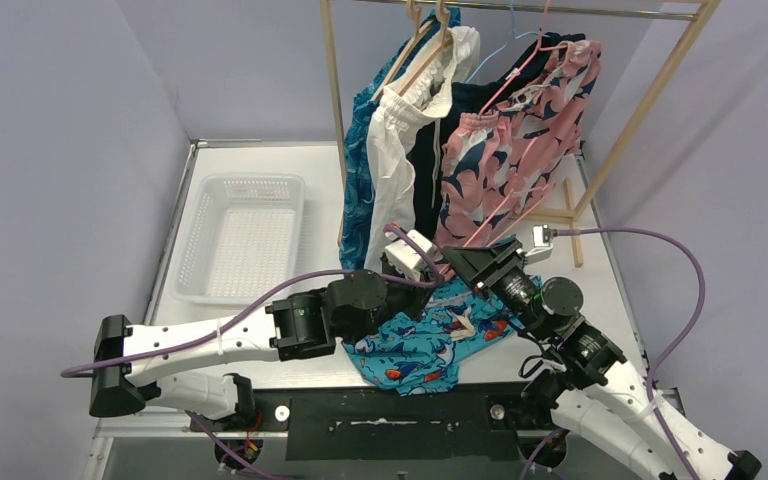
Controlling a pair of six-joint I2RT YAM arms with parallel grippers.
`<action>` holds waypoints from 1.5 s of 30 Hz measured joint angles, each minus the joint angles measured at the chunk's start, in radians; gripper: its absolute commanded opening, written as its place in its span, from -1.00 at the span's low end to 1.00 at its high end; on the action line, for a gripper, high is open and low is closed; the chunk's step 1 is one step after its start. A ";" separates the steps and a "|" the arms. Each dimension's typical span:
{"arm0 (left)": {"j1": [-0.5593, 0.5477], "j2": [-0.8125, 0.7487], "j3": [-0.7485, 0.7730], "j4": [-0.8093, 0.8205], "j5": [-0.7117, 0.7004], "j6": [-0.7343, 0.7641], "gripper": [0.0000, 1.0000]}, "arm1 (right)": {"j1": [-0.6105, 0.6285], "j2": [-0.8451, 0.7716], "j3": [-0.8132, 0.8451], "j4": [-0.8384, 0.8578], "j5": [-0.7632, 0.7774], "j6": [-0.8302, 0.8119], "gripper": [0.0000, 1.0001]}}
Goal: Remove the shorts from the hanger
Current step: Place the hanger on the clothes rod.
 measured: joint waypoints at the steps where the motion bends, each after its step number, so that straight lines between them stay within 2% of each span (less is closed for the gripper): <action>1: 0.000 0.000 0.000 0.005 -0.008 0.000 -1.00 | 0.004 0.009 0.000 0.006 -0.002 0.001 -0.14; 5: 0.000 0.001 0.008 0.020 -0.043 -0.001 -1.00 | 0.024 0.025 0.000 0.008 -0.003 0.006 -0.19; 12: 0.000 0.017 0.019 0.027 -0.058 -0.001 -1.00 | 0.043 0.031 -0.002 0.043 0.002 0.009 -0.76; 17: 0.001 0.023 0.019 0.024 -0.042 -0.001 -1.00 | 0.049 0.019 -0.007 0.065 0.015 0.027 -0.99; 19: 0.001 0.025 0.019 0.027 -0.025 0.000 -0.97 | 0.056 0.003 -0.007 0.064 0.021 0.025 -1.00; 25: 0.003 0.024 0.027 0.026 0.017 0.006 -0.26 | 0.056 -0.014 -0.005 0.037 0.064 0.018 -1.00; 29: 0.002 0.022 0.027 0.025 0.048 0.005 -0.06 | 0.053 -0.011 0.010 -0.018 0.118 0.014 -1.00; 40: 0.002 -0.089 0.010 0.016 0.124 -0.033 0.13 | -0.056 0.100 0.191 -0.138 0.180 -0.008 -1.00; 43: 0.002 -0.116 -0.004 0.004 0.139 -0.046 0.16 | -0.135 0.145 0.234 -0.142 0.132 -0.011 -1.00; 45: 0.002 -0.128 -0.013 -0.005 0.148 -0.054 0.16 | -0.232 0.182 0.255 -0.126 0.047 -0.005 -1.00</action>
